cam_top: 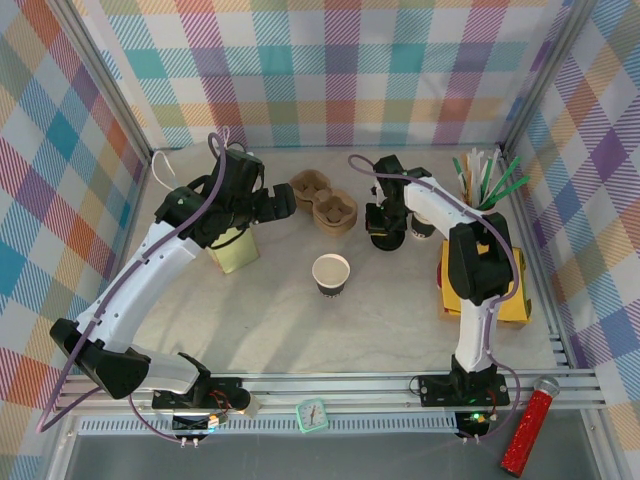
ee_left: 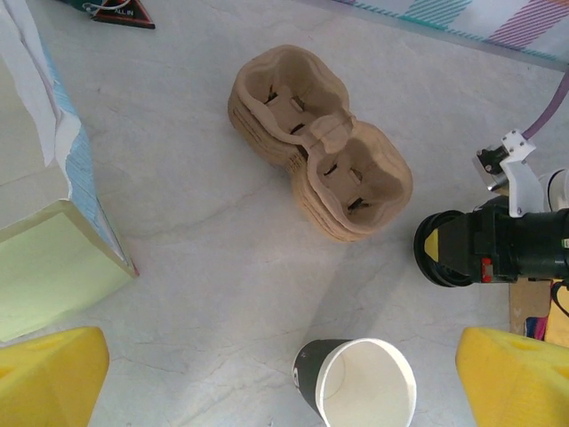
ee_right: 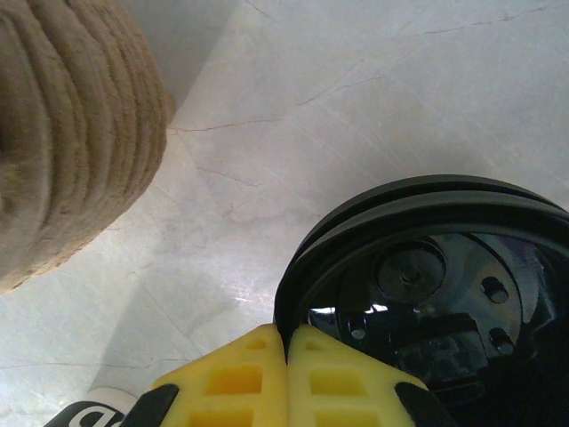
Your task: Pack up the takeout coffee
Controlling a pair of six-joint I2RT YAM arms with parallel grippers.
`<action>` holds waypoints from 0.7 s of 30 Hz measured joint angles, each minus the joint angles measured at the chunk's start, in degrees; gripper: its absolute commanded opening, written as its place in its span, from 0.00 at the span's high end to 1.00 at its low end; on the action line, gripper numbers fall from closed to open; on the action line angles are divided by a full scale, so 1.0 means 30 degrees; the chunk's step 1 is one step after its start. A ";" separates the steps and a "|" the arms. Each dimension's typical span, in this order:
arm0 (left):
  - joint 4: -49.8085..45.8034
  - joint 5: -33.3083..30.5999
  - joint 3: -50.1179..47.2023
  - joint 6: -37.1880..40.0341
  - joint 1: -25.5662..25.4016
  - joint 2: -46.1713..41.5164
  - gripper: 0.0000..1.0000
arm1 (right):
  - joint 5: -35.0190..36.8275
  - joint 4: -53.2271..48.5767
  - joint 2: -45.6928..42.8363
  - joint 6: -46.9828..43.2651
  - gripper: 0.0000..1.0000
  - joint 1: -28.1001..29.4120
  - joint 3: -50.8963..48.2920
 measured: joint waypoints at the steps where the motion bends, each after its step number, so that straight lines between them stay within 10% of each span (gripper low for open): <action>1: 0.0000 -0.0007 0.0000 0.0000 0.0000 -0.0007 0.00 | -0.0044 -0.0007 -0.0036 0.0000 0.97 0.0000 -0.0007; 21: 0.0000 0.0000 -0.0146 -0.0007 0.0000 -0.0007 0.00 | 0.0933 -0.1144 0.0663 -0.0226 0.97 0.0896 0.0903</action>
